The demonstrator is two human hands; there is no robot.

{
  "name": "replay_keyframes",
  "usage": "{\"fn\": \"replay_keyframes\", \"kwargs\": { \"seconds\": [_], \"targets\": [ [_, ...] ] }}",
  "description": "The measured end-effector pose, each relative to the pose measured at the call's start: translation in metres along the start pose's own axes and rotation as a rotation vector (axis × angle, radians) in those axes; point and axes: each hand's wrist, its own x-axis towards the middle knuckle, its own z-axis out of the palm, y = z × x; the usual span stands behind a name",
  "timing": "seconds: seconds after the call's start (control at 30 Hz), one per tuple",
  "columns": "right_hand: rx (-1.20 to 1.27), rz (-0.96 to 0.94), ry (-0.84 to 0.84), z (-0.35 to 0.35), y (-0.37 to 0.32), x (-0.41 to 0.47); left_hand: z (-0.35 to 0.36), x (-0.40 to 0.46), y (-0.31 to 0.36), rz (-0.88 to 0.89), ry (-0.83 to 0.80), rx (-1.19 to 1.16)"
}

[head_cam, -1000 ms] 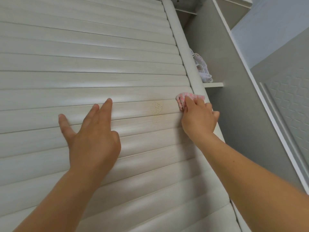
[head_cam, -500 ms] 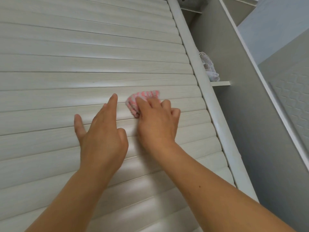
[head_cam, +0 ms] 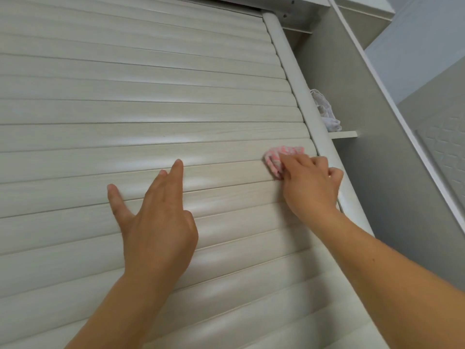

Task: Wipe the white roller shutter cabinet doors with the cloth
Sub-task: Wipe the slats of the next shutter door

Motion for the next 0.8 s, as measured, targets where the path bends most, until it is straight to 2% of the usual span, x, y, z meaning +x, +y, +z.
{"fn": "replay_keyframes", "kwargs": {
  "seconds": [0.1,0.23,0.43,0.57,0.8],
  "targets": [
    [-0.038,0.106,-0.011,0.0,0.012,0.011,-0.005,-0.002,-0.006,0.006,0.006,0.036],
    [0.019,0.089,-0.009,-0.004,-0.003,0.014,-0.007,-0.008,-0.019,0.042,0.053,0.076],
    [0.049,-0.155,0.068,-0.007,-0.05,0.003,-0.001,-0.009,-0.023,0.071,0.089,0.066],
    [0.056,-0.32,0.035,-0.01,-0.057,-0.002,-0.001,-0.009,-0.022,0.069,0.086,0.063],
    [0.006,-0.022,-0.024,-0.006,0.009,0.016,-0.002,-0.009,-0.023,0.063,0.032,0.02]
  ]
}}
